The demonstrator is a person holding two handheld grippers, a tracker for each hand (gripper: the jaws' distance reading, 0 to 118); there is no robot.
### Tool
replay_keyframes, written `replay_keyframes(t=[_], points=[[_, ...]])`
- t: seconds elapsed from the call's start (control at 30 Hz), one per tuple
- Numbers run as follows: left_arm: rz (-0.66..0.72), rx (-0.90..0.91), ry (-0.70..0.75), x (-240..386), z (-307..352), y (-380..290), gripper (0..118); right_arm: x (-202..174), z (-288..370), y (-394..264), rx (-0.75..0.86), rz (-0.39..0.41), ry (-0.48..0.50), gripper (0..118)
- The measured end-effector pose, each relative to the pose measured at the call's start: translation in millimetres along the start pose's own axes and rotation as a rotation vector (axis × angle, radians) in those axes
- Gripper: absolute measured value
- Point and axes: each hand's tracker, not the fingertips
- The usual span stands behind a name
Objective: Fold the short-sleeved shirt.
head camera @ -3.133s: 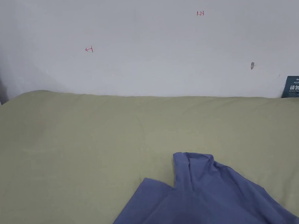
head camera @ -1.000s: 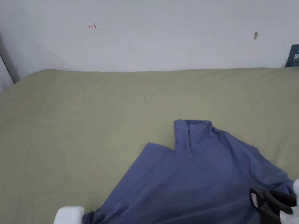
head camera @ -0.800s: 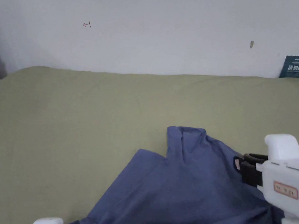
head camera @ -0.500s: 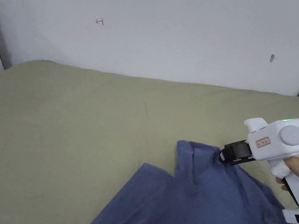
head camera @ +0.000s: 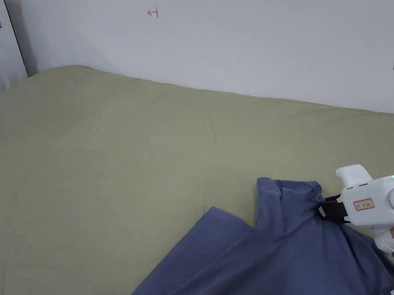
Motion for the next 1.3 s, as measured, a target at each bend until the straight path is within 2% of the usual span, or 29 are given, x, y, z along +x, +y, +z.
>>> replay_keyframes(t=[0.07,0.17,0.33,0.43,0.57,0.63,0.8,0.93,0.97,1.03,1.3], points=[[0.019,0.028,-0.011,-0.3,5.3,2.4,10,-12.6,25.3,1.2,0.099,0.042,-0.036,4],[0.023,0.076,-0.05,-0.9,17.1,12.4,10,-21.3,72.4,0.3,0.24,0.01,-0.011,4],[0.004,0.19,-0.077,1.6,41.4,36.6,10,-31.3,149.1,1.3,0.411,0.016,-0.013,4],[-0.013,0.233,-0.089,6.1,52.3,55.7,10,-33.9,193.5,7.6,0.524,0.024,-0.06,4],[-0.052,0.304,-0.128,12.2,70.6,93.8,10,-24.9,248.3,24.4,0.629,-0.033,-0.063,4],[-0.092,0.351,-0.119,17.2,78.8,119.7,10,-21.1,268.4,34.8,0.659,-0.029,-0.089,4],[-0.171,0.453,-0.15,33.7,98.0,192.5,10,-11.5,297.5,65.8,0.725,-0.003,-0.175,4],[-0.262,0.514,-0.098,49.8,106.4,252.4,10,-4.0,314.5,98.7,0.801,0.006,-0.232,4],[-0.271,0.524,-0.08,53.2,107.5,267.3,10,-1.4,319.2,107.8,0.823,0.003,-0.22,4],[-0.269,0.532,-0.09,54.7,108.6,294.3,10,1.6,328.3,124.4,0.869,0.002,-0.255,4],[-0.277,0.654,0.031,53.5,114.6,392.4,10,11.1,371.5,193.7,0.998,0.046,-0.327,4]])
